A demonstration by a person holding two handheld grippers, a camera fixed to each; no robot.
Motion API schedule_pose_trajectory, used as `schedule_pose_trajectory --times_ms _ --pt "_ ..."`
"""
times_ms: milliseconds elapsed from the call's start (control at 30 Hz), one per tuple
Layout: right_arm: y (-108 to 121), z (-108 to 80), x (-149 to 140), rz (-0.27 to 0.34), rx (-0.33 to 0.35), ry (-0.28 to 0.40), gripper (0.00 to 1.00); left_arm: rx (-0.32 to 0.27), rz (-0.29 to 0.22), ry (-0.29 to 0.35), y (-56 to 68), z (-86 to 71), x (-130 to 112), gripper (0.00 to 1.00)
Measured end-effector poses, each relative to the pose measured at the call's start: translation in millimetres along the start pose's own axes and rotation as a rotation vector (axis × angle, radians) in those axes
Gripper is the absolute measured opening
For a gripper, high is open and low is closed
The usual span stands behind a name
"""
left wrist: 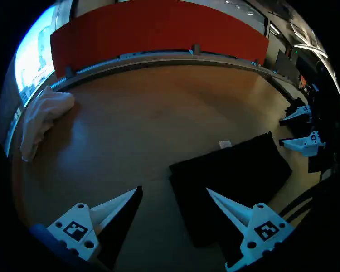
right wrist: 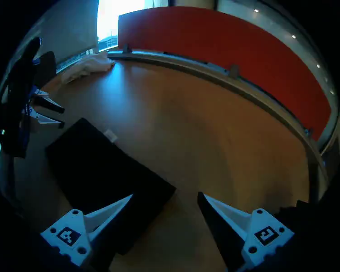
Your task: Fold towel
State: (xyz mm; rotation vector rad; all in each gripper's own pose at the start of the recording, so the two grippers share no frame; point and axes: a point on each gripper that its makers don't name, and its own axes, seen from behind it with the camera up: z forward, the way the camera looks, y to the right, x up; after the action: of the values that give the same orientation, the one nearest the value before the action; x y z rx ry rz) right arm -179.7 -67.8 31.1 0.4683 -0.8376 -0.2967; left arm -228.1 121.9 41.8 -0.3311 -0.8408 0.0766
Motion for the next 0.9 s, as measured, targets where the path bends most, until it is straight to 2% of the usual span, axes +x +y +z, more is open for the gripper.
schedule_pose_trajectory --times_ms 200,600,900 --pt "-10.0 -15.2 -7.8 -0.001 0.013 0.008 1.00 0.003 -0.032 -0.001 2.4 -16.8 -15.0 0.93" --pt "-29.3 -49.0 -45.1 0.005 0.020 -0.005 1.00 0.026 -0.088 -0.024 6.1 -54.4 -60.1 0.93" --pt "-33.6 -60.0 -56.6 0.020 0.022 -0.003 1.00 0.036 -0.137 -0.026 7.8 -70.4 -78.3 0.93"
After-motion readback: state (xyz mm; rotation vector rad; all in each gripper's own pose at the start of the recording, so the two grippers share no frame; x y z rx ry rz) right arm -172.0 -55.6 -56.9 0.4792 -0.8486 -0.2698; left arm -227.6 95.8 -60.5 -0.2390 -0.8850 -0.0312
